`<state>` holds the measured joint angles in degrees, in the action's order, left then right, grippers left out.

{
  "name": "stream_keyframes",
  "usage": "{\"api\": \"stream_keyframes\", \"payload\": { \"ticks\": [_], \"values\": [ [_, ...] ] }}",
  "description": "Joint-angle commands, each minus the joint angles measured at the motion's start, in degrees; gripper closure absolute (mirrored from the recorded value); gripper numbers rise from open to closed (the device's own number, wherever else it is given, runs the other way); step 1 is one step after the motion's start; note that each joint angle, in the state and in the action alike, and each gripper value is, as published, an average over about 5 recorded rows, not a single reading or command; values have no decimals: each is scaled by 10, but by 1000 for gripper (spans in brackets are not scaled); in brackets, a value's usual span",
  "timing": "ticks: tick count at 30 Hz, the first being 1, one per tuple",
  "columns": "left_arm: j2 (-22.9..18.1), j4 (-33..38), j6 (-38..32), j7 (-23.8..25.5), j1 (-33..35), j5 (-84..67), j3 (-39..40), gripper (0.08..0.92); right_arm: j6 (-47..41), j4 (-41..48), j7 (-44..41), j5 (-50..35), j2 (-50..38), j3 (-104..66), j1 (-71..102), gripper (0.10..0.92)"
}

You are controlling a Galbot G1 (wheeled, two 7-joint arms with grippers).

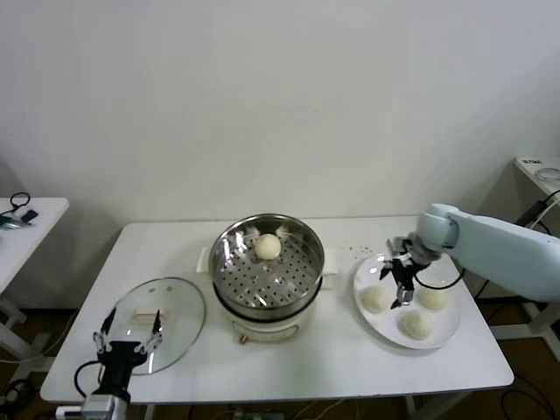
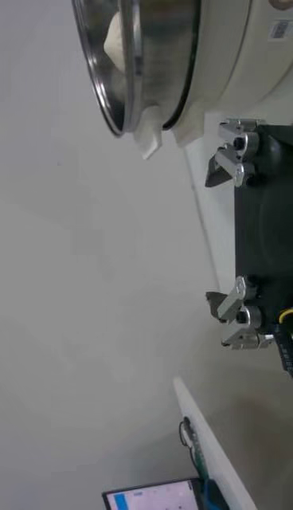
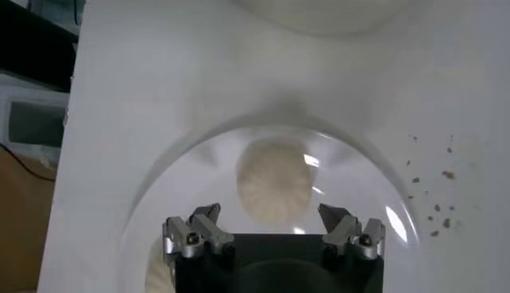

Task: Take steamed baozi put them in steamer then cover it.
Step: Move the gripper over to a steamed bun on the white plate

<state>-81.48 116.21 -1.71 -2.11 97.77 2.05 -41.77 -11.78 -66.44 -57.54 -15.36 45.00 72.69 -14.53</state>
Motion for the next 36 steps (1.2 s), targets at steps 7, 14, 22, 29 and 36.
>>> {"api": "stream_keyframes", "payload": {
  "ticks": [7, 14, 22, 29, 36],
  "values": [
    [-4, 0, -3, 0, 4, 3, 4, 177, 3, 53, 15, 21, 36, -37, 50, 203],
    [-5, -3, -5, 0, 4, 3, 3, 177, 7, 57, 7, 23, 37, -36, 52, 203],
    [-6, -2, -2, -1, 4, 5, 6, 177, 16, 64, -7, 19, 42, -34, 47, 260],
    [-6, 2, -1, -1, 4, 5, 8, 177, 20, 63, -14, 14, 39, -33, 42, 334],
    [-5, 0, -3, -1, 9, 4, 5, 177, 21, 46, -14, -28, 22, -4, -17, 346]
  ]
}}
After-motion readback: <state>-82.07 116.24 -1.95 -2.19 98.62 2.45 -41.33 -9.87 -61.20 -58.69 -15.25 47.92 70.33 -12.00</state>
